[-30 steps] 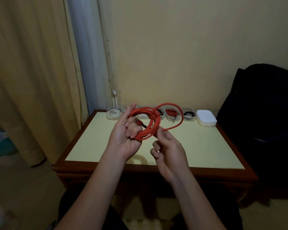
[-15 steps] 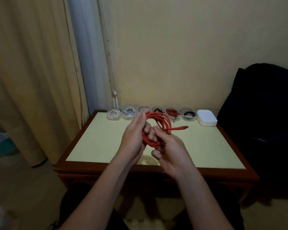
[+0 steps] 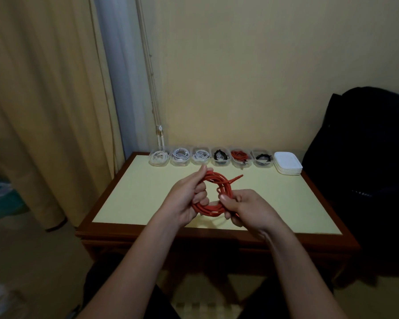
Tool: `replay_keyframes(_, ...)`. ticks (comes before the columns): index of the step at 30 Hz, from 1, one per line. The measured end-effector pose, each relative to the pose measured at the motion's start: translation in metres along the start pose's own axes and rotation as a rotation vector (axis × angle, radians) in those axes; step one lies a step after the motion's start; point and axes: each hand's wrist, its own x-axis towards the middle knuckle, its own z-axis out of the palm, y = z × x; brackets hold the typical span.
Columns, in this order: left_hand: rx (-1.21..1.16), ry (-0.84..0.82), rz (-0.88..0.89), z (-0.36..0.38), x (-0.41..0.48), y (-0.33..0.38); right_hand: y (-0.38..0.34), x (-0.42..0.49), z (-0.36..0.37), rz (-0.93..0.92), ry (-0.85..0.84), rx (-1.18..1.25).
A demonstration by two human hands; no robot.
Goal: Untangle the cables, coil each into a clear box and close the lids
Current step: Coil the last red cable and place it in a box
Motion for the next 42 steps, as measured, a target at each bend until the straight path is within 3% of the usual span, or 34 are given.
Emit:
replay_keyframes(3,-0.067,0.045,0.062,-0.003,0.003,-0.001,0.0,0.001,-0.007,-0.113,0.077,-0.271)
replay_keyframes(7,-0.225,0.083,0.127,-0.015,0.004,0.019,0.004,0.0,-0.029,-0.201,0.269,-0.44)
replay_keyframes(19,-0.323,-0.011,0.122,-0.008,-0.006,0.043,0.028,0.01,-0.085,-0.286,0.64,-0.513)
replay_keyframes(23,-0.446,-0.021,0.097,-0.001,-0.006,0.04,0.034,0.008,-0.071,-0.379,0.683,-0.509)
replay_keyframes(28,-0.514,-0.038,0.076,0.002,-0.007,0.039,0.056,0.015,-0.054,-0.529,0.711,-0.791)
replay_keyframes(31,-0.549,-0.041,0.058,0.004,-0.008,0.036,0.062,0.023,-0.039,-0.571,0.706,-0.83)
replay_keyframes(34,-0.584,-0.036,0.05,0.005,-0.008,0.033,0.055,0.02,-0.017,-0.467,0.694,-0.56)
replay_keyframes(38,-0.603,-0.016,0.06,0.007,-0.008,0.03,0.039,0.019,0.013,-0.159,0.554,0.215)
replay_keyframes(42,-0.586,-0.03,0.049,0.009,-0.008,0.026,0.021,0.015,0.033,-0.067,0.431,0.821)
